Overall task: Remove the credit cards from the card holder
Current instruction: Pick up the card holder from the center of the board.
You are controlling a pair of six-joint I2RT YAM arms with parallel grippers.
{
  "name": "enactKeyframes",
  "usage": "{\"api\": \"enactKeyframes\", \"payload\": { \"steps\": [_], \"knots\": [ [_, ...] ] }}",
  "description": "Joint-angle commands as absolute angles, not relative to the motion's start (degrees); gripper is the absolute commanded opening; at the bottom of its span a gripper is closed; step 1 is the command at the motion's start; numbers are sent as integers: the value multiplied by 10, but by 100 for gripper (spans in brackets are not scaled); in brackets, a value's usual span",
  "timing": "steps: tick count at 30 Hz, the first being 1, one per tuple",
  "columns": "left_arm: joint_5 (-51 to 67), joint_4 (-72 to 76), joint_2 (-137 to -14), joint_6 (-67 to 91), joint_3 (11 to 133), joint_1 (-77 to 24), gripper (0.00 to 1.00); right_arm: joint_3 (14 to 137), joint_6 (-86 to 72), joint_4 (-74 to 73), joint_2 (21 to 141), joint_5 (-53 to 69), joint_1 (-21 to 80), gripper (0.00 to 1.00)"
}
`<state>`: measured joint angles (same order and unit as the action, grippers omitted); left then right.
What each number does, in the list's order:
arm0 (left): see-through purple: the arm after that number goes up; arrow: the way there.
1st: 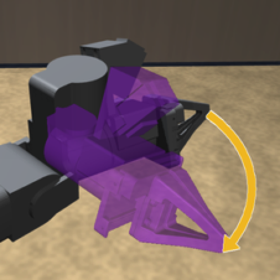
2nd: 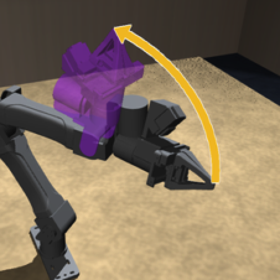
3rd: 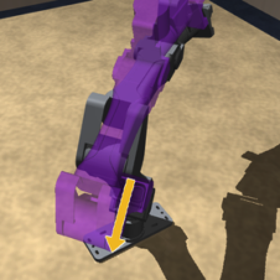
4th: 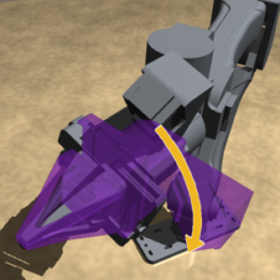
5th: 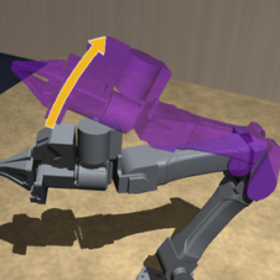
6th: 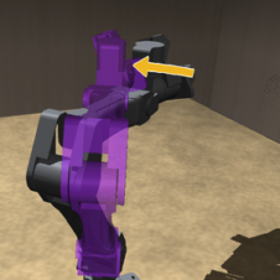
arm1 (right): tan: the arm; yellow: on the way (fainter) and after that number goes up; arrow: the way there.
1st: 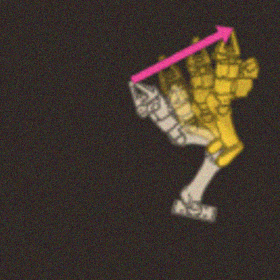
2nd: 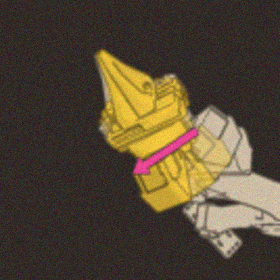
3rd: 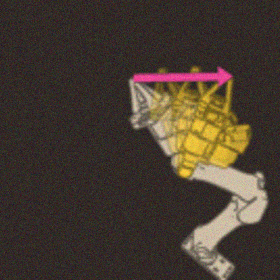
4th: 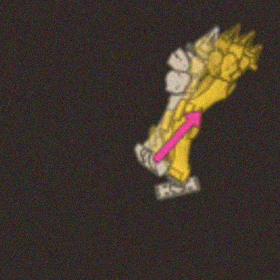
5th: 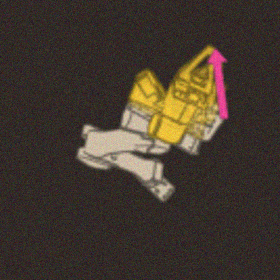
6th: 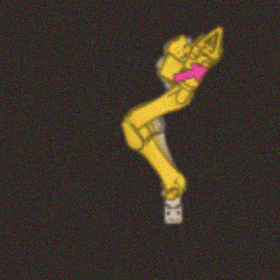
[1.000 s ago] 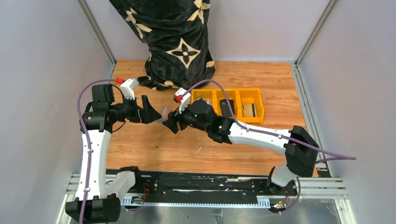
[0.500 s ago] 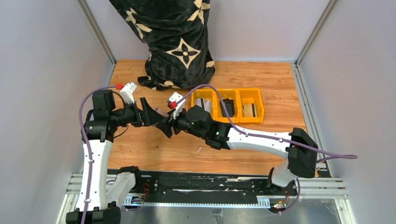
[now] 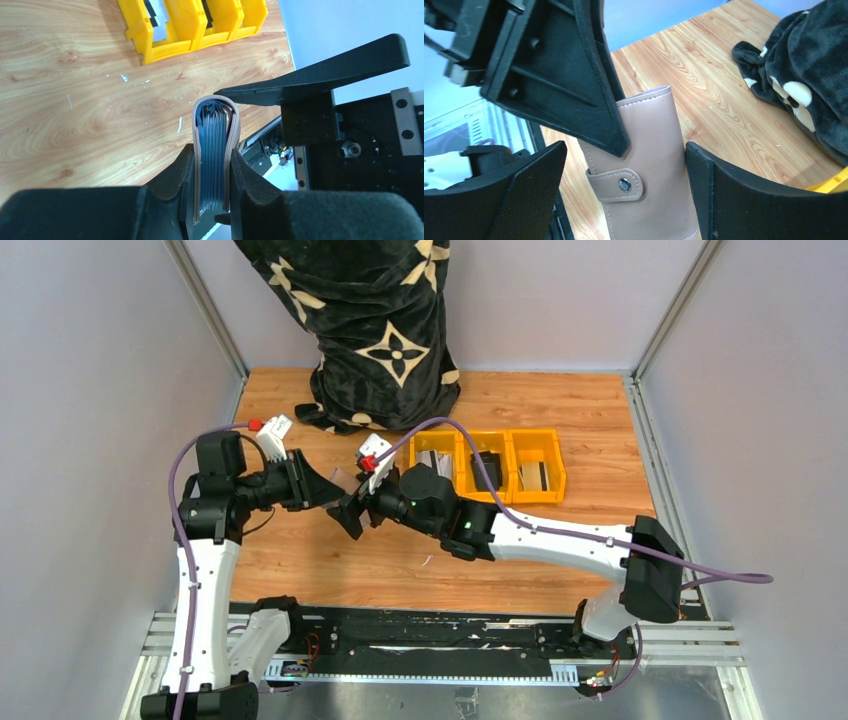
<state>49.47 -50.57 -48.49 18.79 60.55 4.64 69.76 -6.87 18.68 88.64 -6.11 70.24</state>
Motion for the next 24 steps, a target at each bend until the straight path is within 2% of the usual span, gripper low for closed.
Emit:
{"api": "enactKeyframes", "payload": {
  "steps": [1, 8, 11, 14, 18, 24],
  "knots": [
    [533, -504, -491, 171, 646, 45, 3, 720, -95, 134, 826, 29, 679, 92],
    [621, -504, -487, 151, 680, 44, 1, 672, -188, 109, 747, 294, 532, 97],
    [664, -504, -479, 153, 685, 44, 1, 703, -245, 106, 765, 434, 470, 97],
    [681, -503, -466, 146, 694, 44, 1, 743, -293, 106, 801, 536, 453, 97],
    [694, -504, -456, 142, 706, 44, 1, 737, -345, 155, 816, 603, 454, 96],
    [713, -504, -454, 145, 716, 44, 1, 694, -431, 253, 812, 624, 454, 87]
  ]
}}
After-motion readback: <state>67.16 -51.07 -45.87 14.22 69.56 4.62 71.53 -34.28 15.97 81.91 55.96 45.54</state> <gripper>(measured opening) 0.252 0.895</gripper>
